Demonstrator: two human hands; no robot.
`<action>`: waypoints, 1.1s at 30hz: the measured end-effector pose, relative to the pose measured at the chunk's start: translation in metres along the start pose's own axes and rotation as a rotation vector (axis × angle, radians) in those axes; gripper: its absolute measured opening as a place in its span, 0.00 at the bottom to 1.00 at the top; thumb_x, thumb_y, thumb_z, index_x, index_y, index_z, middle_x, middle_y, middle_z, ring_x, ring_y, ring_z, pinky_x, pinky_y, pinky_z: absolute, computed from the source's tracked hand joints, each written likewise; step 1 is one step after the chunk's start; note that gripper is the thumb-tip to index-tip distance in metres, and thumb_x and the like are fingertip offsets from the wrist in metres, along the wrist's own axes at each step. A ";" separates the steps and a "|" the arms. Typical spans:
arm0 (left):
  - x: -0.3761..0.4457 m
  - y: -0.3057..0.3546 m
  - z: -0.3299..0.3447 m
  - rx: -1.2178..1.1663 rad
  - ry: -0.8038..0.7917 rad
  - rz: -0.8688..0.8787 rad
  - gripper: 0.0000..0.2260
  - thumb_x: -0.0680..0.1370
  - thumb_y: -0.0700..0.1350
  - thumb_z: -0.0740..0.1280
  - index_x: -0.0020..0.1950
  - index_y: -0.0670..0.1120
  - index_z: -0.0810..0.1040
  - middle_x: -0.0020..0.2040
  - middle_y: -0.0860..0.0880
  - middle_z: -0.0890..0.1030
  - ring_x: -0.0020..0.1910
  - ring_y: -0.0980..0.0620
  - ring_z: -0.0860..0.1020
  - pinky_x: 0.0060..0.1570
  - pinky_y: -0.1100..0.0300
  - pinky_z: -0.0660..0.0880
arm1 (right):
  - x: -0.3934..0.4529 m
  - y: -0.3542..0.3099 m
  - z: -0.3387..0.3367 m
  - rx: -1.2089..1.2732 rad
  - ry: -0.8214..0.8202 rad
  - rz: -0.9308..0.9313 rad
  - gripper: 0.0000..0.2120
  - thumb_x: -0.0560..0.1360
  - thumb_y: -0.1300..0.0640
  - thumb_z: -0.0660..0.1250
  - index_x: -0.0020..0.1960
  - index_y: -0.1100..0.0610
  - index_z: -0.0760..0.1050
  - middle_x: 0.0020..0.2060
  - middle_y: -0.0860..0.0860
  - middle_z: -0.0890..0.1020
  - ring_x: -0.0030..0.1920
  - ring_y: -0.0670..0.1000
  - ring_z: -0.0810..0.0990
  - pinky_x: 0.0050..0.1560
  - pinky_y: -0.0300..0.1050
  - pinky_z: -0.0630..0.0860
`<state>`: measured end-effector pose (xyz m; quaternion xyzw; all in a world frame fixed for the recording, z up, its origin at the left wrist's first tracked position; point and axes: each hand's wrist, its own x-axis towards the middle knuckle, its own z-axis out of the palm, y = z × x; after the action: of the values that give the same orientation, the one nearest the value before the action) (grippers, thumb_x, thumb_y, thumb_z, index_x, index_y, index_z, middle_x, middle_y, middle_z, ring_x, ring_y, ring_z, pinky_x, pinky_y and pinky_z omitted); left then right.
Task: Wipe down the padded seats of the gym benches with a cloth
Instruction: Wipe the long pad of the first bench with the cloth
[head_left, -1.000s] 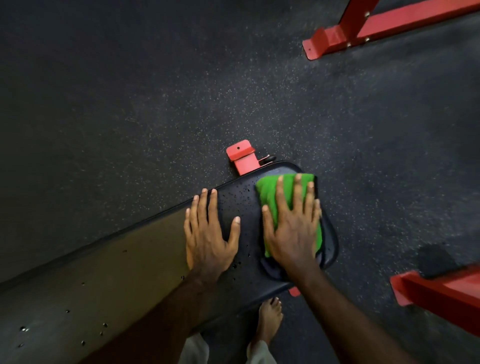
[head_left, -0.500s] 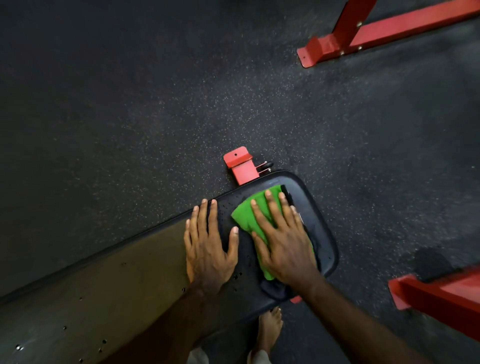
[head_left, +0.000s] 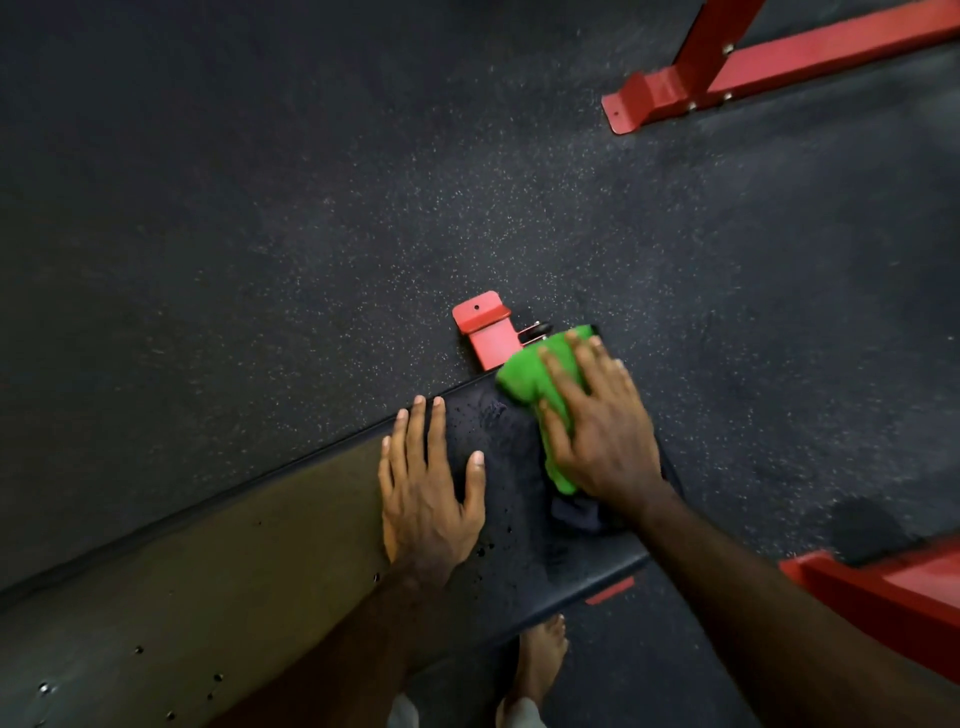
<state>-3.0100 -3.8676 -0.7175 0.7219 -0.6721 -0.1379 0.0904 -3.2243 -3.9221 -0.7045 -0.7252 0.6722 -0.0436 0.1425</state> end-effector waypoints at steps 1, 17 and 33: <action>0.000 0.001 0.000 -0.002 0.000 0.003 0.30 0.83 0.59 0.57 0.83 0.48 0.59 0.83 0.49 0.59 0.82 0.47 0.56 0.78 0.45 0.57 | 0.012 -0.001 -0.001 0.056 0.047 0.167 0.30 0.81 0.43 0.56 0.81 0.50 0.62 0.81 0.57 0.61 0.80 0.61 0.61 0.79 0.60 0.60; 0.000 -0.001 0.004 -0.011 0.050 0.010 0.28 0.83 0.56 0.57 0.81 0.46 0.63 0.82 0.48 0.62 0.82 0.47 0.58 0.78 0.46 0.57 | 0.010 -0.060 0.010 0.045 0.027 0.017 0.30 0.79 0.44 0.60 0.80 0.48 0.64 0.81 0.56 0.63 0.82 0.61 0.56 0.81 0.61 0.53; 0.001 -0.001 -0.001 -0.022 0.011 0.005 0.29 0.83 0.55 0.59 0.82 0.48 0.60 0.83 0.49 0.59 0.82 0.48 0.56 0.78 0.47 0.56 | 0.026 0.000 -0.002 0.004 0.015 -0.141 0.31 0.77 0.45 0.61 0.79 0.51 0.68 0.77 0.57 0.69 0.77 0.60 0.67 0.79 0.58 0.58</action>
<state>-3.0085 -3.8684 -0.7167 0.7200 -0.6717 -0.1409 0.1025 -3.2222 -3.9480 -0.7054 -0.7700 0.6206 -0.0602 0.1355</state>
